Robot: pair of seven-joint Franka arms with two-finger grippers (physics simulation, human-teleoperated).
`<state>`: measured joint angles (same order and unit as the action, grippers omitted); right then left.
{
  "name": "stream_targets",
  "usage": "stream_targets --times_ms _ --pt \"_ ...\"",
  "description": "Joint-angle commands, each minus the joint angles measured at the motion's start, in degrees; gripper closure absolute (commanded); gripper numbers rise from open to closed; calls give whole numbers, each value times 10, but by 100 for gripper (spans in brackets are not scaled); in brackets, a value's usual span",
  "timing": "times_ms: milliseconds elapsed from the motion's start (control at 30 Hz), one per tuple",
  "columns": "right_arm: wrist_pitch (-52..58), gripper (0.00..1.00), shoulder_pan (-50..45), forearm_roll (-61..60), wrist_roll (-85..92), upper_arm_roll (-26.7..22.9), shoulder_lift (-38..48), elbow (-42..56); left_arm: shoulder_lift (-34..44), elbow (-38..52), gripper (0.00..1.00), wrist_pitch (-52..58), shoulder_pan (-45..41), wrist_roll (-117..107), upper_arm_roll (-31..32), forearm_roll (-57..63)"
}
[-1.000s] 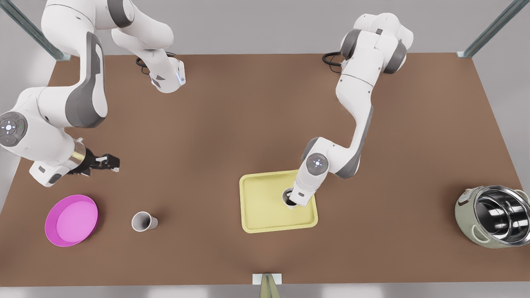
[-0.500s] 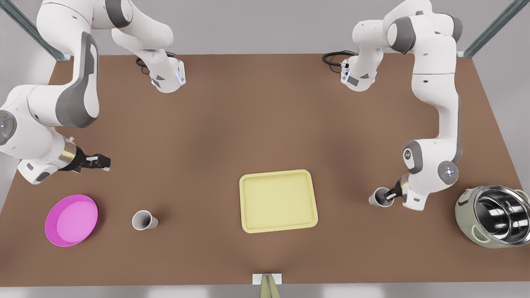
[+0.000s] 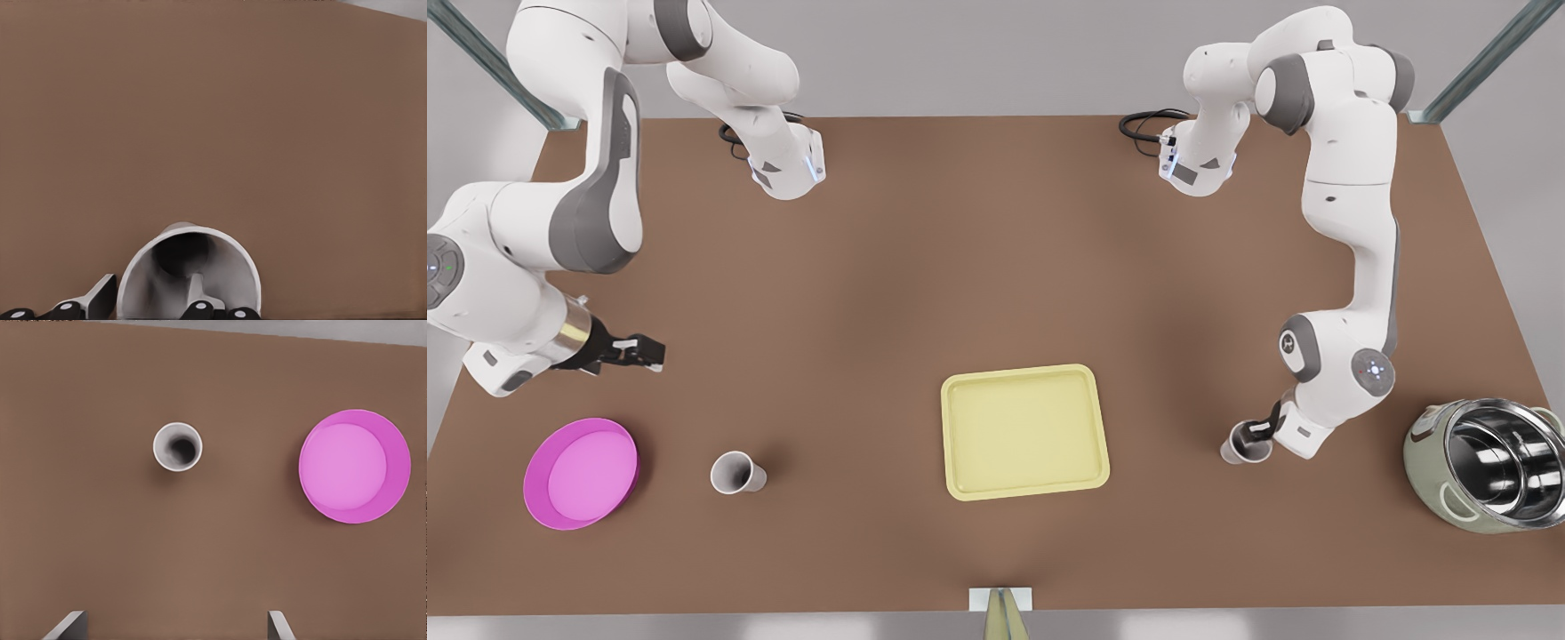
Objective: Use the left arm to pick up the white IKEA cup from the tray and place it on the middle-left position; use the right arm to pick up the white IKEA cup from the tray and place it on the middle-right position
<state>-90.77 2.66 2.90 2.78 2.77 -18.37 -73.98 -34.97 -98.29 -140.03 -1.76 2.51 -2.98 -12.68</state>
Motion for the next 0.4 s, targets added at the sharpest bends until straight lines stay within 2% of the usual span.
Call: stream_targets --times_ms 0,33,67,100,133,167,200,367 --pt "-5 0 2 1 -10 0 1 1 21 4 0 24 0 120 -3 30" --pt "-9 0 2 2 -8 -3 1 2 51 14 0 89 -1 118 -8 35" --pt "-9 0 3 1 -5 -22 2 11 89 67 0 228 -4 55 -4 113" --pt "-9 0 2 1 -10 -14 1 12 97 150 0 366 -6 43 -4 111" --pt "-9 0 2 1 -10 -14 1 12 124 171 0 434 -6 10 -4 104" --pt "-9 0 2 1 -11 -15 1 12 177 171 0 465 -6 -61 -1 93" --pt "-9 0 2 1 -9 -18 1 12 197 175 0 501 -6 -83 10 93" --pt "-8 0 2 -2 -12 -14 2 12 198 185 0 509 -6 -84 18 82"
